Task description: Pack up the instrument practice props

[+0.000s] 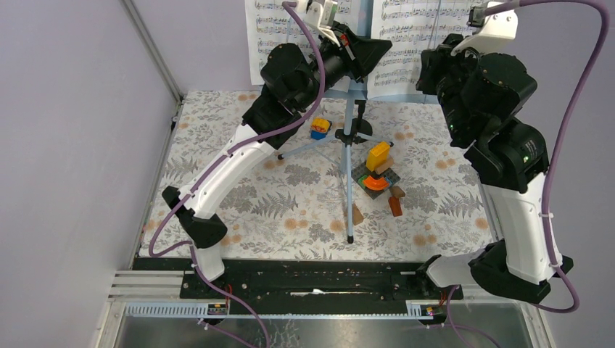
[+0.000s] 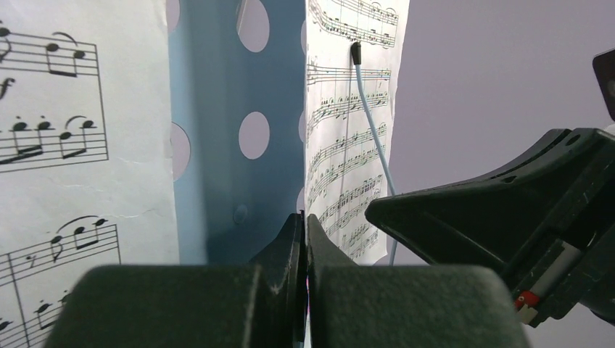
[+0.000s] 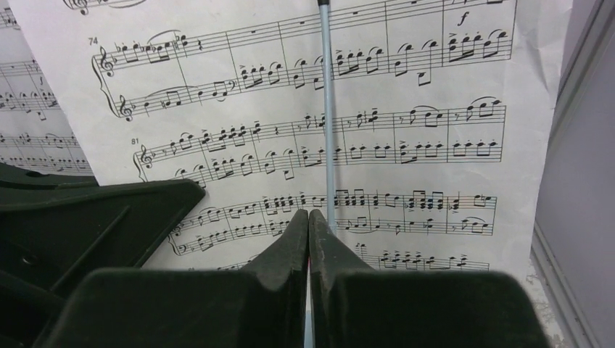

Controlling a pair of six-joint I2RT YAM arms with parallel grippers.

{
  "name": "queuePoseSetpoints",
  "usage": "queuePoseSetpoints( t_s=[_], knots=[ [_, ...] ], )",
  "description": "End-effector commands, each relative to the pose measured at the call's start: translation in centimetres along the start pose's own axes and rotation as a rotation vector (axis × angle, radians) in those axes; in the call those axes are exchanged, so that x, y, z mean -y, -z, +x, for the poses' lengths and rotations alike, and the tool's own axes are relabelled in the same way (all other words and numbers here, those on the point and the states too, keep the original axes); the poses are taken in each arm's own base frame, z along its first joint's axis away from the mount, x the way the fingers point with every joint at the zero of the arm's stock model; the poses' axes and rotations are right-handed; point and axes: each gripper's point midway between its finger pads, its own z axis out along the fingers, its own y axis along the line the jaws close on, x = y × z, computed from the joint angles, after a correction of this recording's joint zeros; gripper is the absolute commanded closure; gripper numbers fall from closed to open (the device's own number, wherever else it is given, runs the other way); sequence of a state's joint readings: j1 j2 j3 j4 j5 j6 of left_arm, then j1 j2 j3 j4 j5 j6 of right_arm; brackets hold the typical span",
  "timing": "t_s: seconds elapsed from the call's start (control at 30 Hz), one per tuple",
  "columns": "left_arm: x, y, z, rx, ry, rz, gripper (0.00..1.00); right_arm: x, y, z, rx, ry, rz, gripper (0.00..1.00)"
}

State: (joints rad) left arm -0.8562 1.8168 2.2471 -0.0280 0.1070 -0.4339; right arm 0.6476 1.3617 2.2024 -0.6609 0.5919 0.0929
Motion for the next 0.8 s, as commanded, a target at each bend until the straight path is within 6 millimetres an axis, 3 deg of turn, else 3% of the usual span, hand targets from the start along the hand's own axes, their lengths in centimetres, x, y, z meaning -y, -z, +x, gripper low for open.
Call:
queuePoseSetpoints(
  t_s=[0.0,0.33,0.57,0.6,0.63,0.7,0.77],
  knots=[
    [1.4,0.5,-2.7,0.077,-0.019,0.031,1.00,0.9,0.9,-1.6,0.066,0.014,0.008,1.00],
    [1.8,0.9,-3.9,0.106,-0.037,0.031,1.00,0.0,2.8,-1.8,0.180,0.047,-0.142,1.00],
    [1.7,1.1,-3.8,0.100,-0.042,0.026,1.00,0.8,3.6,-1.9,0.213,0.033,-0.128,1.00],
    [1.6,1.1,-3.7,0.099,-0.041,0.026,1.00,1.1,3.7,-2.3,0.212,0.021,-0.111,0.96],
    [1.6,1.1,-3.6,0.098,-0.041,0.028,1.00,1.3,3.5,-2.2,0.193,0.019,-0.090,0.84],
    [1.6,1.0,-3.5,0.094,-0.039,0.029,1.00,1.6,3.1,-2.2,0.151,0.018,-0.054,0.49],
    [1.7,1.1,-3.5,0.093,-0.039,0.031,1.00,1.6,2.8,-2.3,0.118,0.021,-0.035,0.34]
  ],
)
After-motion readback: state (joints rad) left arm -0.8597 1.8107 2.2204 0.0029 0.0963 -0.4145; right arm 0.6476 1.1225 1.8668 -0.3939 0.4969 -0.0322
